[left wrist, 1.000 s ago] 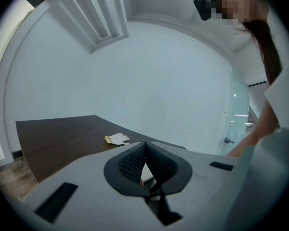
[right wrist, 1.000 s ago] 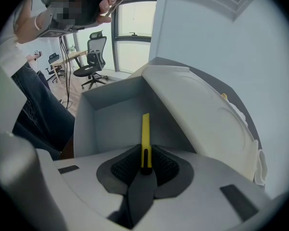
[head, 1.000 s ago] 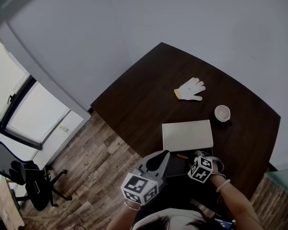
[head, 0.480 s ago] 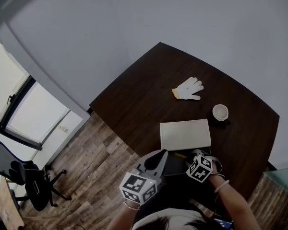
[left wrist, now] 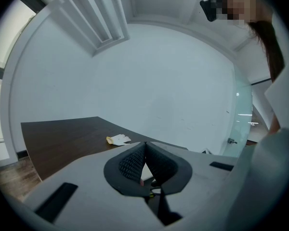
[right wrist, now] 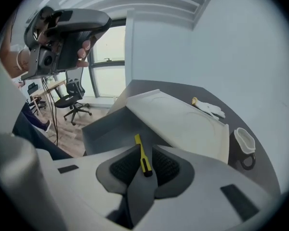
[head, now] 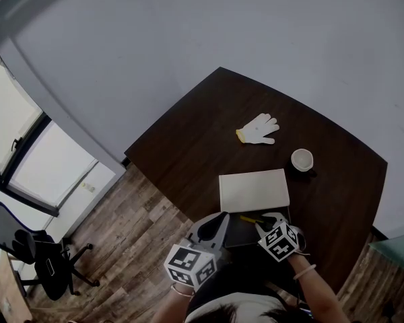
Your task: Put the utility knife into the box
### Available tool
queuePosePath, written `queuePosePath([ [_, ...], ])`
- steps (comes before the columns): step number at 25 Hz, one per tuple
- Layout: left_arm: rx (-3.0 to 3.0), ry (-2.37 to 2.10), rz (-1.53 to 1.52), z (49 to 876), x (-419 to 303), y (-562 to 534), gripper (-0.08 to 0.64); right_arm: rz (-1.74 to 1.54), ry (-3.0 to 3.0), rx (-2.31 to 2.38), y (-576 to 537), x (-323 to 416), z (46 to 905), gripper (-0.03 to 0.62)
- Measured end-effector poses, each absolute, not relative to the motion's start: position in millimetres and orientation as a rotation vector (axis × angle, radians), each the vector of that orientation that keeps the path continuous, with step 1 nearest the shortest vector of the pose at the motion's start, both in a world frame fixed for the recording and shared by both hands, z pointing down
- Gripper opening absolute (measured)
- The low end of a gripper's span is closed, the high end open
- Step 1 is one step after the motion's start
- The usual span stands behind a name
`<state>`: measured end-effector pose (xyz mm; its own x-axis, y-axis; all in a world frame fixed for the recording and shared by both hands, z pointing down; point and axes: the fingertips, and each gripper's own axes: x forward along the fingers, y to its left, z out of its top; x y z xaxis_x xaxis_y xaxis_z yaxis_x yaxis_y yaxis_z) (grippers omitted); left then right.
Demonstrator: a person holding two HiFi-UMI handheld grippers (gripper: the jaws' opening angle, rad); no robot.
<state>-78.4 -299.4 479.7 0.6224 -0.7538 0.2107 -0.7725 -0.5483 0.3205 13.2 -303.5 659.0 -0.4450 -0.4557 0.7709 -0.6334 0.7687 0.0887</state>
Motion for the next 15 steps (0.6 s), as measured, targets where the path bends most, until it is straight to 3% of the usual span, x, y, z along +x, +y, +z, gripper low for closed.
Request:
queuePosePath([
  [15,2.526,-1.248,0.053,454.6,-64.8,-270.9,0.017,0.303,-2.291,1.116,-285.8,25.0,582.3,0.054],
])
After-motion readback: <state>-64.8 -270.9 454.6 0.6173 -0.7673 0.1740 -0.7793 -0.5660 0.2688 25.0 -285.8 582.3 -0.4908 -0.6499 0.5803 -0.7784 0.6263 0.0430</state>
